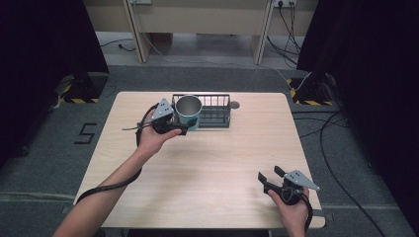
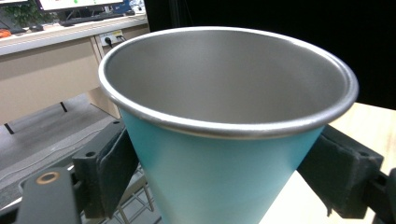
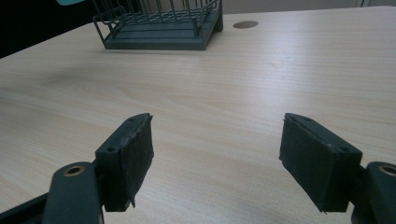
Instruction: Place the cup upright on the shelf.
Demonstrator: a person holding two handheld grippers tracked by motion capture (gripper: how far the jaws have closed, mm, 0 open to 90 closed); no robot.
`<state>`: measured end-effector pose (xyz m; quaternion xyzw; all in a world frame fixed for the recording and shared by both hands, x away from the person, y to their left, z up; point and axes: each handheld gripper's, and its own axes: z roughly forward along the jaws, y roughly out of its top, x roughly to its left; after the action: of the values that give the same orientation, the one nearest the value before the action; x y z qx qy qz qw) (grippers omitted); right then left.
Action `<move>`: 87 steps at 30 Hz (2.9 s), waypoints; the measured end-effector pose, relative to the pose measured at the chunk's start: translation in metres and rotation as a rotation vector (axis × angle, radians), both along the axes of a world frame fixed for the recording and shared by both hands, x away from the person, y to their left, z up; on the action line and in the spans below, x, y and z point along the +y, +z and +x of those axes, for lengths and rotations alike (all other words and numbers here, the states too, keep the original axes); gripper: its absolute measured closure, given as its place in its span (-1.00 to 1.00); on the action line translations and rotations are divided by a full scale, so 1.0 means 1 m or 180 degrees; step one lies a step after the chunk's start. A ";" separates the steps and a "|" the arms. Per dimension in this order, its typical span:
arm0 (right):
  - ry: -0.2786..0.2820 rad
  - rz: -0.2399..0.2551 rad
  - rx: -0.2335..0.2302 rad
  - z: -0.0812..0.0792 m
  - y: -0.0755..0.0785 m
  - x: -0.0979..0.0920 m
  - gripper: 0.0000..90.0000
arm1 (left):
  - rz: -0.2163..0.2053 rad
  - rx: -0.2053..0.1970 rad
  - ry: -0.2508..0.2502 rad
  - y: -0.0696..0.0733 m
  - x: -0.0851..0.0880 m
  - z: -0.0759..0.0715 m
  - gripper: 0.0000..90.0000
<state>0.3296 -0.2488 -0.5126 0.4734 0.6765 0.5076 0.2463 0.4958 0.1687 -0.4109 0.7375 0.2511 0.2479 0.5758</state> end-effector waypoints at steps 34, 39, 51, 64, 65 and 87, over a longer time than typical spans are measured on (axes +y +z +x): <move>0.0002 0.0003 0.0003 0.000 0.000 0.000 -0.41 | -0.0020 -0.0005 0.0139 0.015 -0.013 0.029 -0.64; -0.0001 0.0006 0.0005 0.000 0.000 0.000 -0.41 | -0.0012 -0.0016 0.0139 0.018 -0.017 0.032 -0.64; -0.0005 0.0015 0.0005 0.000 0.000 0.000 -0.41 | 0.0010 -0.0009 0.0174 0.022 -0.024 0.043 -0.64; -0.0006 0.0021 0.0002 0.000 0.000 -0.001 -0.41 | -0.0016 0.0017 0.0242 0.026 -0.032 0.056 -0.64; -0.0008 0.0024 -0.0001 0.000 0.000 -0.001 -0.41 | -0.0014 0.0017 0.0252 0.027 -0.033 0.058 -0.64; 0.0007 0.0019 -0.0020 0.000 0.000 -0.002 -0.41 | 0.0048 0.0168 0.0495 0.016 -0.041 0.090 -0.64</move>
<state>0.3299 -0.2508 -0.5128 0.4718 0.6747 0.5114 0.2463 0.5861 0.1275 -0.3949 0.7264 0.3208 0.2742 0.5425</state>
